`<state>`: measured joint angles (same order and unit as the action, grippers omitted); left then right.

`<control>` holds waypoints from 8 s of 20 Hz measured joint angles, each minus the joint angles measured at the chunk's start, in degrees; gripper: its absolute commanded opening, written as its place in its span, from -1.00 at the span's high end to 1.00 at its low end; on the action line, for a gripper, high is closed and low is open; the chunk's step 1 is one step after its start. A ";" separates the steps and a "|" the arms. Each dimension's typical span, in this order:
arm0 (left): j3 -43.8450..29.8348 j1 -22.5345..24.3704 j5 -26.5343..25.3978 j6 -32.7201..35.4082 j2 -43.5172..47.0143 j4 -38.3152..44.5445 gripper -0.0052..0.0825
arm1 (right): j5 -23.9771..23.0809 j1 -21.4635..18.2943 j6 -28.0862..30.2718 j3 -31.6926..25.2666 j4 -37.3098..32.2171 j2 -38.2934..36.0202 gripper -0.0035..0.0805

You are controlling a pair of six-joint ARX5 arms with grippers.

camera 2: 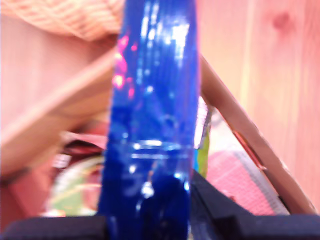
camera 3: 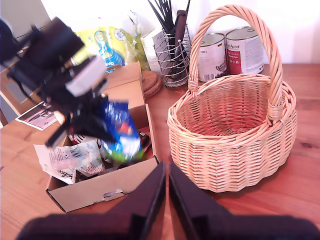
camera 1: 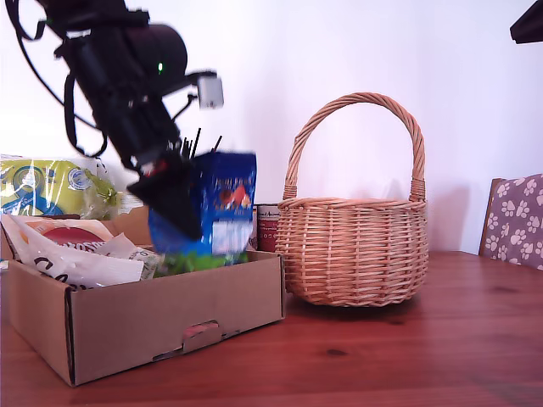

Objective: Move the bags of Easter eggs from the cardboard box on the left into the woven basket on the right side.

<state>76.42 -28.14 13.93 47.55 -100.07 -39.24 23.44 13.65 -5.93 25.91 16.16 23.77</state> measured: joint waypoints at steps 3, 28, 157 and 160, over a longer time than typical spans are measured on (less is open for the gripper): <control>3.43 0.00 1.05 -0.66 5.77 0.35 0.67 | 0.00 0.00 0.00 0.00 -0.02 0.00 0.95; 8.52 -19.12 -15.72 -33.29 -4.20 -6.82 -0.68 | 0.00 0.00 0.00 0.00 -0.04 0.00 0.95; -11.08 4.72 11.52 -14.60 26.14 -13.42 -0.33 | 0.22 0.00 0.00 0.00 -1.55 3.17 0.95; -11.08 2.91 7.19 -10.19 22.67 -13.09 -0.37 | 0.22 0.00 0.00 0.00 -1.57 3.48 0.95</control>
<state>65.34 -25.23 21.12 37.36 -77.41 -52.34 23.66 13.65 -5.93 25.91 14.59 27.24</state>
